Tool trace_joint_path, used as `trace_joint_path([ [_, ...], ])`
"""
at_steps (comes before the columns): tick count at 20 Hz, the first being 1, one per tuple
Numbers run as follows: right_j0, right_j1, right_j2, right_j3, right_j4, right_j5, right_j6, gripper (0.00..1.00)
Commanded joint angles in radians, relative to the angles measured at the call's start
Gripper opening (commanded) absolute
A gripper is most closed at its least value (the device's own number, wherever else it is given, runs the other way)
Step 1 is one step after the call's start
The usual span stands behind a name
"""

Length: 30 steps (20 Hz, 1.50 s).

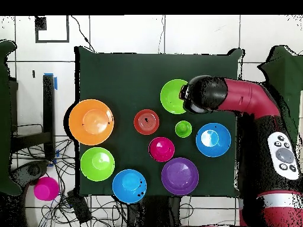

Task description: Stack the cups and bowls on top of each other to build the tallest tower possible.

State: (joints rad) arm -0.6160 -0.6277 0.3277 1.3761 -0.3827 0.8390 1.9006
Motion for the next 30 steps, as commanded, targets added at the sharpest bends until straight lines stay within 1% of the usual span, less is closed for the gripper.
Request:
trace_joint_path([
  [1,-0.056,-0.045,0.128,0.245,-0.139,-0.120,-0.375,1.00],
  [5,-0.098,-0.096,0.163,0.332,-0.180,-0.151,-0.424,1.00],
  [6,-0.117,-0.112,0.183,0.365,-0.192,-0.168,-0.441,1.00],
  [7,-0.129,-0.121,0.195,0.390,-0.200,-0.165,-0.449,1.00],
  [10,-0.156,-0.151,0.235,0.450,-0.233,-0.180,-0.468,1.00],
  [13,-0.170,-0.175,0.280,0.505,-0.262,-0.205,-0.460,1.00],
  [14,-0.171,-0.188,0.291,0.533,-0.266,-0.215,-0.446,1.00],
  [18,-0.177,-0.230,0.324,0.589,-0.286,-0.235,-0.404,1.00],
  [22,-0.168,-0.240,0.337,0.603,-0.308,-0.238,-0.363,1.00],
  [24,-0.157,-0.237,0.330,0.593,-0.330,-0.254,-0.326,1.00],
  [28,-0.106,-0.224,0.260,0.546,-0.380,-0.304,-0.183,1.00],
  [30,-0.087,-0.204,0.232,0.521,-0.388,-0.297,-0.145,1.00],
])
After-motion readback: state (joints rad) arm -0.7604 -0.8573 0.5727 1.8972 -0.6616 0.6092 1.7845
